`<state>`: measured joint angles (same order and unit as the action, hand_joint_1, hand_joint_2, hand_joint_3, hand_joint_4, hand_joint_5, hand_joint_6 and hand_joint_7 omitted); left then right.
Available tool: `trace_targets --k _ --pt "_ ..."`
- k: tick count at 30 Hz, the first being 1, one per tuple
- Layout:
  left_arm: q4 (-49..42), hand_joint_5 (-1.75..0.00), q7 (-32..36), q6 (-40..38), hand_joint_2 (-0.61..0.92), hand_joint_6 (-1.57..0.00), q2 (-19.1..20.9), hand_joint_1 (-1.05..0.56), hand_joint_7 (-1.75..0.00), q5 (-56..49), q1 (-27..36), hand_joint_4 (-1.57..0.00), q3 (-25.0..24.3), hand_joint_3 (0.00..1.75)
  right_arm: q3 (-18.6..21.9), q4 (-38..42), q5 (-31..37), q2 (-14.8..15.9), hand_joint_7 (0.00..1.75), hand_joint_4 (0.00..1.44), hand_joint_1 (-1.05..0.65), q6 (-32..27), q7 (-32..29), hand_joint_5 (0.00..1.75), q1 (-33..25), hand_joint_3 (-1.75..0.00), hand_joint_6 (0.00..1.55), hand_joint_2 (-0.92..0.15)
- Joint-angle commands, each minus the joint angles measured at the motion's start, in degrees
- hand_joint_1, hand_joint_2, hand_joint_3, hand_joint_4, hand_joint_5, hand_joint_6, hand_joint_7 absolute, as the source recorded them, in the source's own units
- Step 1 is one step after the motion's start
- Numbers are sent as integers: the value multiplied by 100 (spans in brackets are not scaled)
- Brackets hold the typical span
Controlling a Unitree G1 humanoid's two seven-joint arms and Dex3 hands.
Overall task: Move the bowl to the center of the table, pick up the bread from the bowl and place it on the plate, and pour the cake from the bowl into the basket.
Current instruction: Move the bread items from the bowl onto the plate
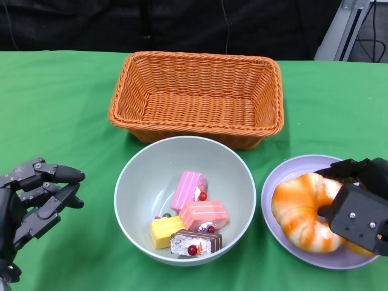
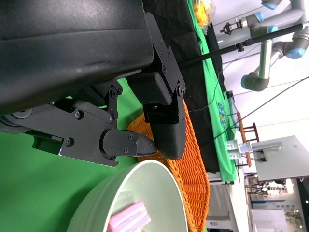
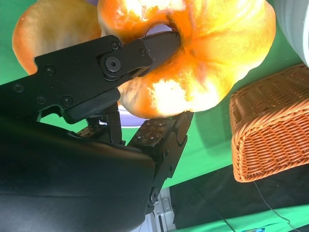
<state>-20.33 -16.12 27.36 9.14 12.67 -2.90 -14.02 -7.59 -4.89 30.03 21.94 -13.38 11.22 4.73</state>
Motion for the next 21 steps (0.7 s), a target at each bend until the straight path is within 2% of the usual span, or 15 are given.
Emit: trace_targets --k 1,6,10,14,15,18,21 --pt "-69 -128 -69 149 92 -94 110 -15 -78 19 9 -80 -50 25 -11 164 33 32 26 64 -12 164 -220 161 46 -12 102 -92" --pt "-80 -128 -57 205 92 -95 118 -16 -78 -29 16 -81 -42 24 -37 541 14 -68 29 62 -10 383 -538 166 157 -13 102 -92" --pt "-30 -128 -55 156 92 -94 108 -15 -78 -23 41 -81 -36 24 -98 990 41 -135 29 68 -11 607 -828 148 325 -12 100 -92" --pt "4 -127 -47 141 92 -94 101 -14 -78 -17 59 -81 -39 26 -187 1458 81 -176 28 72 -11 925 -1202 140 478 -12 101 -92" --pt "7 -128 -49 148 92 -94 99 -14 -78 -16 62 -81 -39 26 -207 1566 94 -190 30 72 -11 990 -1299 150 513 -12 103 -92" --pt "15 -128 -52 152 92 -94 100 -15 -79 -22 70 -80 -35 25 -273 1912 114 -257 32 70 -11 1098 -1472 163 651 -14 102 -92" --pt "39 -128 -73 129 92 -94 97 -14 -78 1 88 -81 -30 25 -343 2260 162 -335 32 68 -12 1154 -1605 167 798 -13 100 -92"
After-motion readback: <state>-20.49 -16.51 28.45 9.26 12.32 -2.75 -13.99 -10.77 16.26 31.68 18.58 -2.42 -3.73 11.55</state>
